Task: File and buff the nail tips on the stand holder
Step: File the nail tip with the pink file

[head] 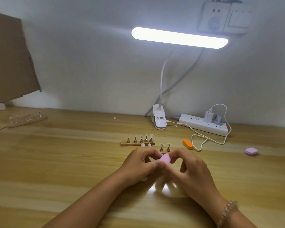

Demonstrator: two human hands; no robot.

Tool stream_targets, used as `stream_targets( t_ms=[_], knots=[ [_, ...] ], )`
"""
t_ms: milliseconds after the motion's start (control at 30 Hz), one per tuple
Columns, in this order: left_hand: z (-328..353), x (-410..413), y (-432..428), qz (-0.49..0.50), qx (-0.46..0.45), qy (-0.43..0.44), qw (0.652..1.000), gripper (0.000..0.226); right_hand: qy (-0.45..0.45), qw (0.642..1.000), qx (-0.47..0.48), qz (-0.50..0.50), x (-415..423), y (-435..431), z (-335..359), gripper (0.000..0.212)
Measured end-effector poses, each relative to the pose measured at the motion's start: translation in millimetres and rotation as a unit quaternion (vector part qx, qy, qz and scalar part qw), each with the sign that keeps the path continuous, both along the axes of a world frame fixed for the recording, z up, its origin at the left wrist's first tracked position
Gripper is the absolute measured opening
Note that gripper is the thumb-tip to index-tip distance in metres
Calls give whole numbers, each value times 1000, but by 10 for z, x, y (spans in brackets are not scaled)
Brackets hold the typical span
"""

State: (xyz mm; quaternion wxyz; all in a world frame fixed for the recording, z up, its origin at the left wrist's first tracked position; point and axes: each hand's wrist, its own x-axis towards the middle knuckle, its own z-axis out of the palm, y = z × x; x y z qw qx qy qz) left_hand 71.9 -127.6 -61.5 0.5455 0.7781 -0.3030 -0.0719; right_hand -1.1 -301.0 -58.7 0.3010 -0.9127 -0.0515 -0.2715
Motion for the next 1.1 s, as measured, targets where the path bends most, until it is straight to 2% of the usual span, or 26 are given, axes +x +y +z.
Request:
stream_targets(
  t_ms=[100,200,267,367,467,600,733,867,967,1100],
  knots=[
    [-21,1,-3,7,-2,4,1000,8,4,999,6,-43,26,-50,19,45],
    [-1,-5,-1,6,2,-8,1000,20,4,1000,-21,-13,-12,15,-1,42],
    [3,-2,-4,13,7,-13,1000,21,11,1000,-4,-18,0,4,5,44],
    [-6,-5,-8,14,8,-14,1000,17,13,999,-7,-51,9,-42,17,49],
    [-4,-6,-6,11,3,-12,1000,19,15,999,-32,-5,-25,8,-3,45],
    [-19,-1,-9,26,3,-12,1000,13,17,998,14,-58,27,-51,10,39],
    [-9,5,-18,24,3,-28,999,20,6,1000,-21,-11,1,5,-12,44],
    [-18,-14,-20,25,-11,-42,999,11,-10,998,18,-58,32,-35,-10,49],
    [-8,-17,-22,28,-13,-38,999,14,-14,999,-20,-25,7,0,-24,48],
    [-10,-12,-22,29,-22,-31,999,12,-14,999,12,-45,35,-37,-25,49]
  ],
)
